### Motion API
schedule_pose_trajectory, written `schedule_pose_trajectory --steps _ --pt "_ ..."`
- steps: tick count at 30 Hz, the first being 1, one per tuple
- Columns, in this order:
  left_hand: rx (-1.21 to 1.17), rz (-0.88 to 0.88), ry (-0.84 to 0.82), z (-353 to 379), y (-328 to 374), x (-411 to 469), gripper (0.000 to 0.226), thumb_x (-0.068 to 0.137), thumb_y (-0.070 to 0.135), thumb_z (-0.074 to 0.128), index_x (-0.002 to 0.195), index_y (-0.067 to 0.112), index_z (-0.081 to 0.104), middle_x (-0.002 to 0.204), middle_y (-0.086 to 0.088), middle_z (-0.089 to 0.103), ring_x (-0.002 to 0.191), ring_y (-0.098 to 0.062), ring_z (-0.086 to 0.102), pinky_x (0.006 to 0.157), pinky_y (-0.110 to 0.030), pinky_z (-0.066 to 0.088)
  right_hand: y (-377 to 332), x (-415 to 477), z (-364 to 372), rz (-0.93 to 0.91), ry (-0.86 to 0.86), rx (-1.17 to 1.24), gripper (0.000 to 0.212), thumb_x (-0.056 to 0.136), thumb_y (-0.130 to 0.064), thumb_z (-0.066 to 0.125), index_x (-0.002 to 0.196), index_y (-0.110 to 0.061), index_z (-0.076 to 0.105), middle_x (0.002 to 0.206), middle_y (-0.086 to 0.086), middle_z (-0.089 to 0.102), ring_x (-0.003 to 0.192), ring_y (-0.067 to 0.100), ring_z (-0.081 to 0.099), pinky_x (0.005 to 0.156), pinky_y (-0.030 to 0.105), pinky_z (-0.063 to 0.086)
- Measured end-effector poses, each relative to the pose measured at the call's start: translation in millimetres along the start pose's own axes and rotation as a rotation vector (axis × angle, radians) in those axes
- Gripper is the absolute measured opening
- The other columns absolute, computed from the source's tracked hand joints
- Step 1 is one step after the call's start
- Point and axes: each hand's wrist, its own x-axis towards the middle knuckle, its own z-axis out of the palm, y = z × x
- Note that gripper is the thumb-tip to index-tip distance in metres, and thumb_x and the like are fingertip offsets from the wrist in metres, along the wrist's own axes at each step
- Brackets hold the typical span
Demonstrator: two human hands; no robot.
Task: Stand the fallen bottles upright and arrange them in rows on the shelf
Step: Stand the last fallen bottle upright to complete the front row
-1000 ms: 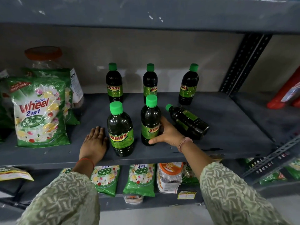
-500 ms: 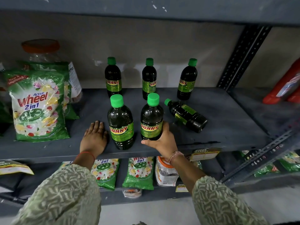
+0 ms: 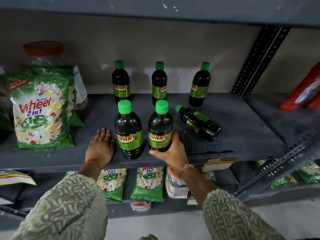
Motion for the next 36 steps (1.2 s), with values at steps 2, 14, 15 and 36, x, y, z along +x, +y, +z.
schedule_pose_trajectory --steps 2,14,15,36 --pt "-0.001 -0.001 -0.001 1 -1 -2 0.053 0.097 0.027 0.025 0.146 0.01 0.013 0.158 -0.01 0.009 0.146 -0.024 0.007 0.121 -0.038 0.009 3 -2 2 0.0 0.009 -0.004 0.079 0.051 -0.027 0.088 0.115 -0.015 0.043 0.11 0.005 0.064 0.099 0.018 0.063 0.089 0.036 0.054" --pt "0.036 0.005 -0.029 12 -13 -13 0.054 0.097 0.027 0.026 0.146 0.011 0.01 0.158 -0.009 0.008 0.147 -0.024 0.006 0.122 -0.038 0.009 -24 8 -63 -0.217 0.438 -0.415 0.086 0.074 -0.074 0.034 0.127 -0.007 0.042 0.137 0.02 0.039 0.125 0.032 0.037 0.104 0.035 0.033" --pt "0.034 0.004 -0.03 12 -13 -13 0.054 0.097 0.027 0.026 0.146 0.011 0.01 0.158 -0.009 0.008 0.147 -0.024 0.006 0.122 -0.038 0.009 -24 31 -81 -0.129 0.369 -0.604 0.085 0.072 -0.073 0.042 0.126 -0.007 0.042 0.135 0.019 0.042 0.124 0.034 0.038 0.101 0.041 0.035" --pt "0.021 0.016 -0.003 10 -12 -13 0.053 0.097 0.025 0.027 0.146 0.012 0.011 0.158 -0.008 0.009 0.147 -0.022 0.006 0.121 -0.036 0.011 2 79 -76 0.092 0.232 0.233 0.101 0.053 -0.018 0.086 0.133 -0.013 0.025 0.133 0.009 0.044 0.121 0.022 0.044 0.109 0.044 0.035"
